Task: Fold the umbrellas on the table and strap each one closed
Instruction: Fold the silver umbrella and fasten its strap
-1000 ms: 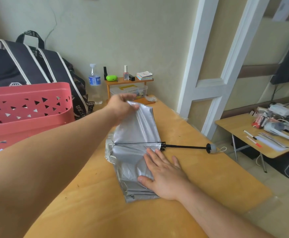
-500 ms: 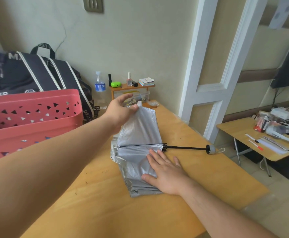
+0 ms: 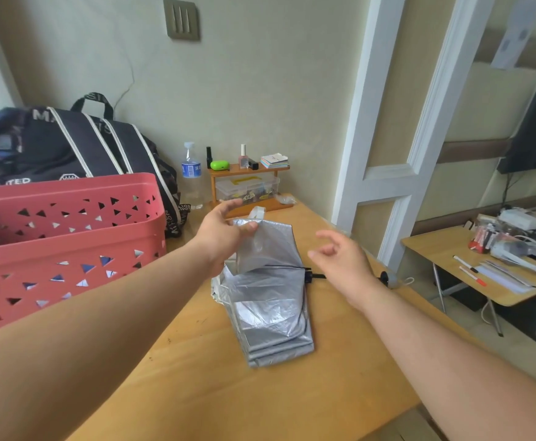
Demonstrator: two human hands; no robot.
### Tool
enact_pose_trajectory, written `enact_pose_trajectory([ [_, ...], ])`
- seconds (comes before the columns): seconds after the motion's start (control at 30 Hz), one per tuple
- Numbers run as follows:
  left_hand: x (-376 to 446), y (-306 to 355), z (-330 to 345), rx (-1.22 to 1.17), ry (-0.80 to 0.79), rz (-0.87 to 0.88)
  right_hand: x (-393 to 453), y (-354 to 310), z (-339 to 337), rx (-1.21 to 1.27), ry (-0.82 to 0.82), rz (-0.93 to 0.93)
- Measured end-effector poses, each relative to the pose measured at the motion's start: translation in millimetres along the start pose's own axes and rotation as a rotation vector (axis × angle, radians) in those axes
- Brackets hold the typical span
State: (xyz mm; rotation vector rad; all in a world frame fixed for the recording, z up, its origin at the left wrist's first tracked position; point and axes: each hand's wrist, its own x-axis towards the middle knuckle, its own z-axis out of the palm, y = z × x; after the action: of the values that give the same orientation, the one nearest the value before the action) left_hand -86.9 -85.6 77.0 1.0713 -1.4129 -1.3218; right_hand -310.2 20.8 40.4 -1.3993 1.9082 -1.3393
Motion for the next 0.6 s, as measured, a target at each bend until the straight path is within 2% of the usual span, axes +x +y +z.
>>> enact_pose_trajectory([
  [0.07,-3,2,1,0.022,0.001,0.011,9,-18,4,-0.009,0.014,-0.061],
  [0.2,-10,0,3,0.103,-0.017,0.055,19,-43,15,-0.209,0.029,-0.195],
  [0.3,-16,1,-3,0.254,-0.048,0.145,24,-52,16,-0.339,0.04,-0.266],
  [0.43,-22,7,-18,0.621,0.014,0.297,24,-52,10,-0.397,0.009,-0.276],
  [0.6,-24,8,-23,0.677,-0.009,0.327,13,-53,9,-0.363,-0.007,-0.269],
])
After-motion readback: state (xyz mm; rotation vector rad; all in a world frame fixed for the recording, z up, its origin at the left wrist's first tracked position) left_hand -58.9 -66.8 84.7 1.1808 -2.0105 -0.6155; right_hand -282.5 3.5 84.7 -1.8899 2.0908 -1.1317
